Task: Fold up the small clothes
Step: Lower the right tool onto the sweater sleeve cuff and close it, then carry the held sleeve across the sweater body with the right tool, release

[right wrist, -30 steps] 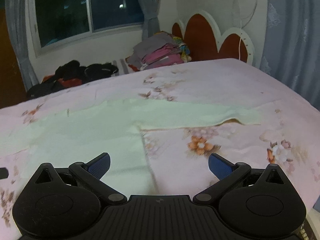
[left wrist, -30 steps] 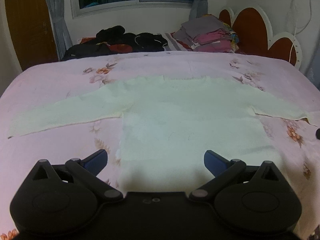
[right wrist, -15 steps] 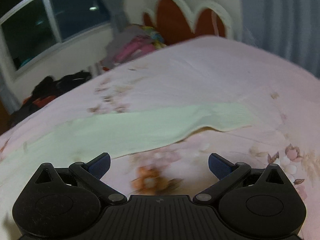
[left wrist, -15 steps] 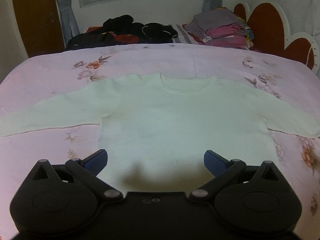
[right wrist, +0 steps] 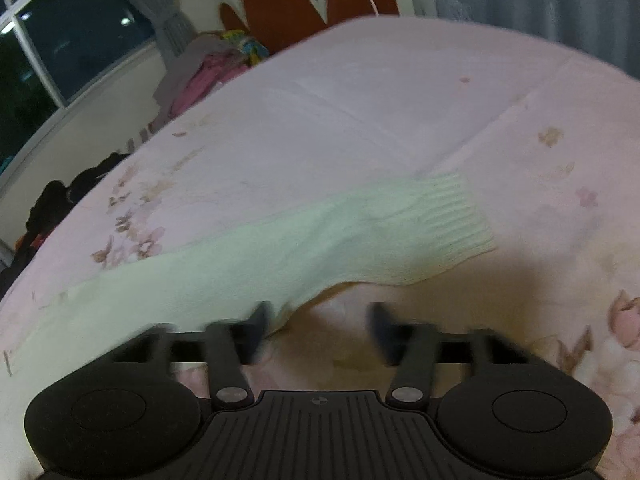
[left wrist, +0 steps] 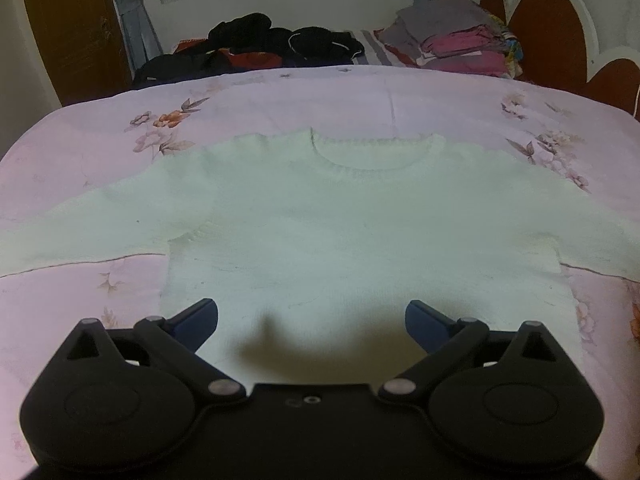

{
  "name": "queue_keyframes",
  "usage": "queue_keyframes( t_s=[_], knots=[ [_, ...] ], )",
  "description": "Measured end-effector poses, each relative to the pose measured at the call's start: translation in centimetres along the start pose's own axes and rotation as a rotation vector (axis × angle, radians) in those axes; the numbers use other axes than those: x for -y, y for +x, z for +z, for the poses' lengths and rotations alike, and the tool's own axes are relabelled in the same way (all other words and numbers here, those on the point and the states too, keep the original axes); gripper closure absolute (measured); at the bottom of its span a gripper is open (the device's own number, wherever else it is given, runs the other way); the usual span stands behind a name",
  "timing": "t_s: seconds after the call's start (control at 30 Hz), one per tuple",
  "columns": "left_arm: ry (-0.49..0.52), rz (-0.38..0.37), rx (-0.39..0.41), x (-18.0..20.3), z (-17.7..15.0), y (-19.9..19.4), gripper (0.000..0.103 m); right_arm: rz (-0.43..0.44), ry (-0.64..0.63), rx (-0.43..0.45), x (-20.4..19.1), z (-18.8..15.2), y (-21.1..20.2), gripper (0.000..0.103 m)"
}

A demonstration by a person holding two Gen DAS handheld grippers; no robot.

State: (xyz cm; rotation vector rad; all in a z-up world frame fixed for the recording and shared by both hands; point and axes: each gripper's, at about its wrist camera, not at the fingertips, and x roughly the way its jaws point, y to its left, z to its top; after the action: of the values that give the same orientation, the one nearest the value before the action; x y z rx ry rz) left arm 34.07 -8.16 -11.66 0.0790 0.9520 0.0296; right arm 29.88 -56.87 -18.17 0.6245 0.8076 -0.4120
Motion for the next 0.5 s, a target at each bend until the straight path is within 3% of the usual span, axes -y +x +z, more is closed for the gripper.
queue_keyframes(
  t_s=[0.2, 0.27, 0.3, 0.37, 0.5],
  knots=[
    [-0.025, 0.012, -0.027, -0.4, 0.4, 1.3, 0.011, -0.029, 0.052, 0.070, 1.8, 2.0, 0.5, 0.053],
    [-0.029, 0.004, -0.041, -0.5, 0.5, 1.8, 0.018, -0.054, 0.062, 0.088, 2.5, 2.5, 0.6, 0.084],
    [-0.028, 0.001, -0.044, -0.5, 0.5, 2.0, 0.019, -0.060, 0.069, 0.092, 2.8, 2.7, 0.8, 0.090],
    [-0.026, -0.003, -0.048, -0.4, 0.6, 2.3, 0.024, -0.051, 0.069, 0.088, 3.3, 2.9, 1.0, 0.097],
    [-0.022, -0.008, -0.048, -0.6, 0.8, 2.5, 0.028, -0.035, 0.055, 0.114, 3.2, 2.9, 0.5, 0.100]
  ],
)
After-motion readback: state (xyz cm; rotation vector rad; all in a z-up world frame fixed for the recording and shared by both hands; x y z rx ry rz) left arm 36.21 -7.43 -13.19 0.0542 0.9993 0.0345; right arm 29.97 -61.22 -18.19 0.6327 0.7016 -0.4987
